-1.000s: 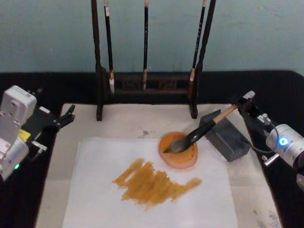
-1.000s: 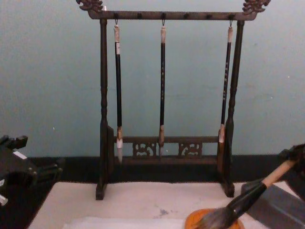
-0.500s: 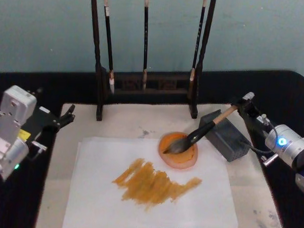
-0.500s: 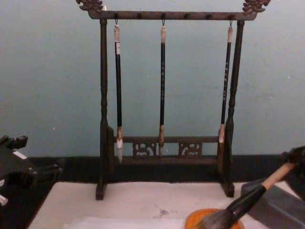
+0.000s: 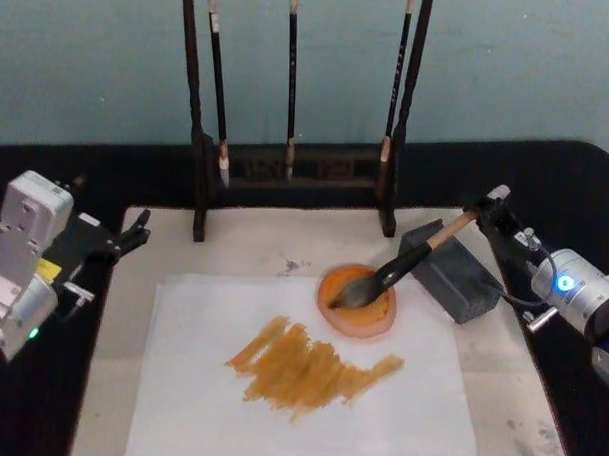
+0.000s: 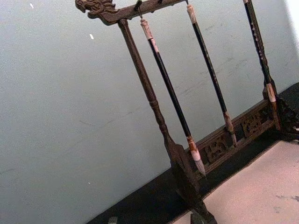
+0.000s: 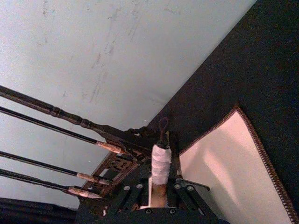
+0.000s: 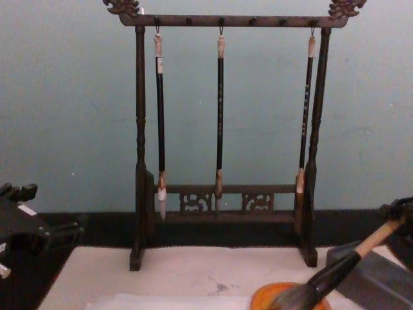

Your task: Pick up the brush from the inkstone, write on the paper, then place the brush back to its original position.

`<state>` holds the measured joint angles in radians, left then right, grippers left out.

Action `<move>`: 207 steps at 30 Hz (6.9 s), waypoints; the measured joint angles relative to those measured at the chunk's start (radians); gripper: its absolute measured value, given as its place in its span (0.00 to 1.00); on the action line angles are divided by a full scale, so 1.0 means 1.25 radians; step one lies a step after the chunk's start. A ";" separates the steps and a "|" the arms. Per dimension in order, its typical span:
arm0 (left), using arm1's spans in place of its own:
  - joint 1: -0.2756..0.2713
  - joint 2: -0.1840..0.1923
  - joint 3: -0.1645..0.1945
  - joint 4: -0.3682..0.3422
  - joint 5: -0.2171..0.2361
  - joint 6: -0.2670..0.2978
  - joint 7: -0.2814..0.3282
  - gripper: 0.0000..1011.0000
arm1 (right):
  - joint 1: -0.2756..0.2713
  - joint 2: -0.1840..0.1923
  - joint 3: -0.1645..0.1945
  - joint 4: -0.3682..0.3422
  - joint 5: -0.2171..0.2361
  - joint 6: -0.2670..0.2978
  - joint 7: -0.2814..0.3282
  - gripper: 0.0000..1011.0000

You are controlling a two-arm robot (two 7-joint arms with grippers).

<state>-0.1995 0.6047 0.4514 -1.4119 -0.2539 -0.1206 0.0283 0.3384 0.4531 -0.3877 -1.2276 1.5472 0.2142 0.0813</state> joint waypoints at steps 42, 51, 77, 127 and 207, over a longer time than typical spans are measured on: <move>0.000 0.000 0.000 0.000 0.000 0.000 0.000 1.00 | -0.013 0.019 -0.012 -0.027 0.012 -0.007 -0.018 0.99; 0.000 0.000 0.000 0.000 0.000 0.000 0.000 1.00 | -0.033 0.047 -0.017 -0.060 0.032 -0.024 -0.045 0.99; 0.000 0.000 0.000 0.000 0.000 0.000 0.000 1.00 | -0.113 0.165 -0.058 -0.274 -0.184 -0.167 -0.109 0.99; 0.000 0.000 0.000 0.000 0.000 0.000 0.000 1.00 | -0.090 0.172 -0.219 -0.219 -0.773 -0.288 -0.073 0.99; 0.000 0.000 0.000 0.000 0.000 0.000 0.000 1.00 | -0.090 0.173 -0.220 -0.220 -0.773 -0.289 -0.076 0.99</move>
<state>-0.1995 0.6047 0.4514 -1.4120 -0.2539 -0.1205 0.0283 0.2264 0.6698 -0.6628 -1.5030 0.5815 -0.1473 -0.0139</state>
